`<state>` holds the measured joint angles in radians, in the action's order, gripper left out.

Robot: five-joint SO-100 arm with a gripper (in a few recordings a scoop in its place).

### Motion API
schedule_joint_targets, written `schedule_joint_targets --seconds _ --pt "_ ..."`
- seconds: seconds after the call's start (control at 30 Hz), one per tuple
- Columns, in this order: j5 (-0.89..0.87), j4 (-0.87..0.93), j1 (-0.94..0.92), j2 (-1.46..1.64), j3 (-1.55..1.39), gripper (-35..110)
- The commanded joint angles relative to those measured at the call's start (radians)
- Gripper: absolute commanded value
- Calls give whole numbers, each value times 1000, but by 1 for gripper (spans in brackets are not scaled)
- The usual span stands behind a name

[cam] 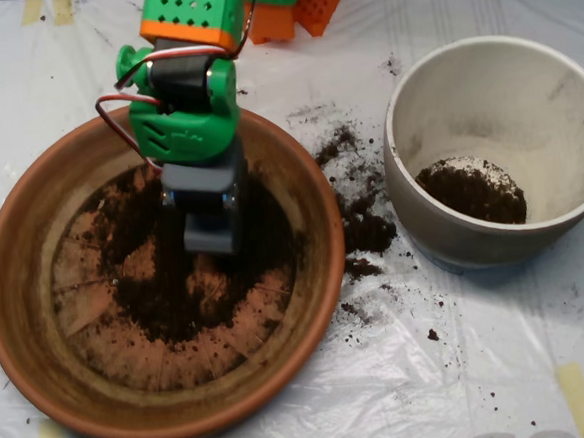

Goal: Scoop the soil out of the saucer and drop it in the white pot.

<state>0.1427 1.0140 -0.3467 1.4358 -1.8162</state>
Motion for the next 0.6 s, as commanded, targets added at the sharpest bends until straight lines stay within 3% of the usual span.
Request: schedule_joint_targets --seconds 0.0,0.57 --pt "-6 54 34 198 49 0" --pt "-21 474 202 368 457 0"
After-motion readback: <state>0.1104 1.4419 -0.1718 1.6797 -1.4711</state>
